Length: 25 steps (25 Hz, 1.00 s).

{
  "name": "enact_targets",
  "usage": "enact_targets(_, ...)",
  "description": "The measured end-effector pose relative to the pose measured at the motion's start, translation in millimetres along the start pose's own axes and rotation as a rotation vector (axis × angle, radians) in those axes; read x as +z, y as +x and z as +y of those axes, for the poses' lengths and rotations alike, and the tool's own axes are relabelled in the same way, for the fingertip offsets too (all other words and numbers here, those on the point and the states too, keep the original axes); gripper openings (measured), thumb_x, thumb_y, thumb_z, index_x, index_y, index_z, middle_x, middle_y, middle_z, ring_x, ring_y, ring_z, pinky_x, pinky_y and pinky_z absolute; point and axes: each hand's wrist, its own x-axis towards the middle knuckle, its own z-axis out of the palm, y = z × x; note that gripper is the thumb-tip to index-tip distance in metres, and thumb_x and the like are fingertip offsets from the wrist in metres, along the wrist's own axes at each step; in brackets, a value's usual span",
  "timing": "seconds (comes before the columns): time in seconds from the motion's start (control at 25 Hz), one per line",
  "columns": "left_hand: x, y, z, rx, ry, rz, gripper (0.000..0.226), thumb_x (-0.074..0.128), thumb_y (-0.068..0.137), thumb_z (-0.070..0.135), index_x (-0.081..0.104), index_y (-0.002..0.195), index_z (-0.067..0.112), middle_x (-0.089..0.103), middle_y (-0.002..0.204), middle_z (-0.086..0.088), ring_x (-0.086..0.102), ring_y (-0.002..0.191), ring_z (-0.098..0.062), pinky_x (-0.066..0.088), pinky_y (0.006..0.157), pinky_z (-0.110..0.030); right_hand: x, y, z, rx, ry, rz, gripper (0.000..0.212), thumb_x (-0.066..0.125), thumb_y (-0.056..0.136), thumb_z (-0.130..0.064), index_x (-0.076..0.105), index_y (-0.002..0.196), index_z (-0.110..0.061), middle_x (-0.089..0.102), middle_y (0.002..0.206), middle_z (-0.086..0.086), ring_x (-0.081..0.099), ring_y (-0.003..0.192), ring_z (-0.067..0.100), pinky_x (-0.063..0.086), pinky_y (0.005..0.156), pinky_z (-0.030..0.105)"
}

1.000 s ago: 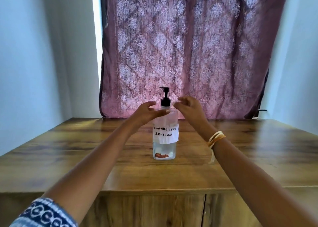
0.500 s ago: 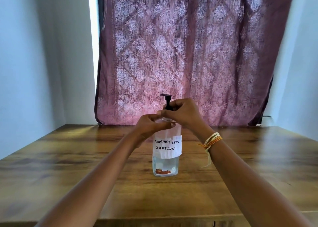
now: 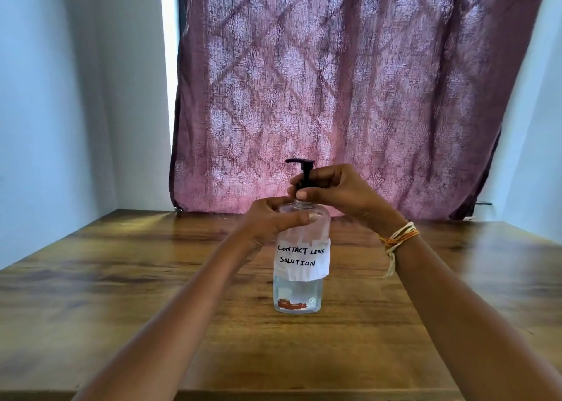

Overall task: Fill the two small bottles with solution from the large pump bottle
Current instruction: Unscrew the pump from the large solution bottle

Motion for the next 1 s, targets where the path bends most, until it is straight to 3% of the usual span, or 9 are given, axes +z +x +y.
enact_targets(0.08,-0.4,1.0,-1.7,0.014,-0.012,0.002,0.048,0.089,0.049,0.035,0.078,0.090,0.015,0.077,0.095,-0.011,0.073,0.092,-0.029,0.056,0.089,-0.047,-4.4,-0.7,-1.1,0.023,0.081,-0.097,0.034,0.067,0.080,0.007,0.064,0.114,0.005,0.071,0.111,0.020,0.069,0.104,0.028,0.057,0.092,0.034)
enact_targets(0.16,0.9,-0.2,-1.6,0.024,-0.024,0.001,0.049,0.088,0.046,0.036,0.077,0.089,0.015,0.077,0.093,-0.011,0.073,0.089,-0.027,0.058,0.086,-0.044,-6.1,-0.1,-1.1,0.036,0.076,-0.111,0.044,0.073,0.076,0.001,0.062,0.119,0.002,0.068,0.118,0.021,0.066,0.111,0.031,0.054,0.096,0.039)
enact_targets(0.24,1.5,-0.6,-2.4,0.037,-0.026,-0.007,0.053,0.088,0.046,0.036,0.077,0.092,0.013,0.077,0.094,-0.012,0.073,0.089,-0.028,0.058,0.084,-0.043,-3.2,0.6,1.0,0.051,0.036,-0.013,0.061,0.082,0.062,-0.012,0.062,0.119,-0.004,0.071,0.107,0.018,0.069,0.105,0.030,0.055,0.094,0.043)
enact_targets(0.36,-0.3,-0.1,-3.9,0.043,-0.029,-0.018,0.054,0.088,0.047,0.037,0.076,0.094,0.012,0.077,0.095,-0.012,0.073,0.091,-0.030,0.057,0.085,-0.043,-0.2,0.8,5.8,0.069,0.055,0.095,0.073,0.085,0.052,-0.017,0.060,0.119,-0.004,0.071,0.099,0.026,0.072,0.090,0.030,0.056,0.091,0.047)
enact_targets(0.48,-1.3,-0.2,-3.1,0.038,-0.027,-0.035,0.044,0.089,0.052,0.032,0.077,0.090,0.015,0.077,0.094,-0.011,0.073,0.090,-0.028,0.058,0.083,-0.041,-5.2,0.0,6.6,0.094,0.127,0.077,0.069,0.087,0.054,-0.011,0.061,0.118,-0.009,0.074,0.091,0.017,0.072,0.087,0.030,0.056,0.092,0.047)
enact_targets(0.56,-1.6,-0.4,-2.7,0.036,-0.034,-0.047,0.040,0.089,0.055,0.029,0.076,0.091,0.016,0.077,0.095,-0.009,0.073,0.090,-0.025,0.057,0.082,-0.039,-6.6,0.7,10.0,0.108,0.180,0.027,0.066,0.085,0.061,-0.002,0.059,0.122,-0.006,0.074,0.097,0.019,0.071,0.092,0.032,0.057,0.091,0.043)
enact_targets(0.76,-2.4,1.4,-3.7,0.025,-0.011,-0.020,0.057,0.089,0.048,0.036,0.075,0.098,0.013,0.077,0.097,-0.009,0.073,0.092,-0.027,0.058,0.083,-0.040,-5.6,-0.5,6.4,0.095,0.286,-0.077,0.061,0.061,0.073,0.007,0.049,0.132,0.003,0.073,0.105,0.018,0.072,0.095,0.027,0.058,0.083,0.033)
enact_targets(0.84,-2.1,1.6,-3.5,0.022,-0.013,-0.024,0.056,0.091,0.048,0.034,0.075,0.097,0.013,0.077,0.096,-0.009,0.073,0.091,-0.027,0.057,0.083,-0.040,-2.7,-1.2,1.2,0.095,0.203,-0.082,0.061,0.073,0.072,0.006,0.053,0.129,-0.001,0.073,0.103,0.013,0.072,0.092,0.021,0.058,0.082,0.028)
enact_targets(1.0,-1.1,-0.4,-1.5,0.029,-0.024,-0.033,0.047,0.086,0.049,0.038,0.076,0.089,0.016,0.077,0.091,-0.009,0.074,0.085,-0.025,0.058,0.079,-0.038,6.9,-0.1,-2.2,0.108,0.010,0.102,0.063,0.085,0.058,-0.009,0.061,0.116,-0.001,0.075,0.082,0.005,0.073,0.079,0.016,0.060,0.076,0.026)
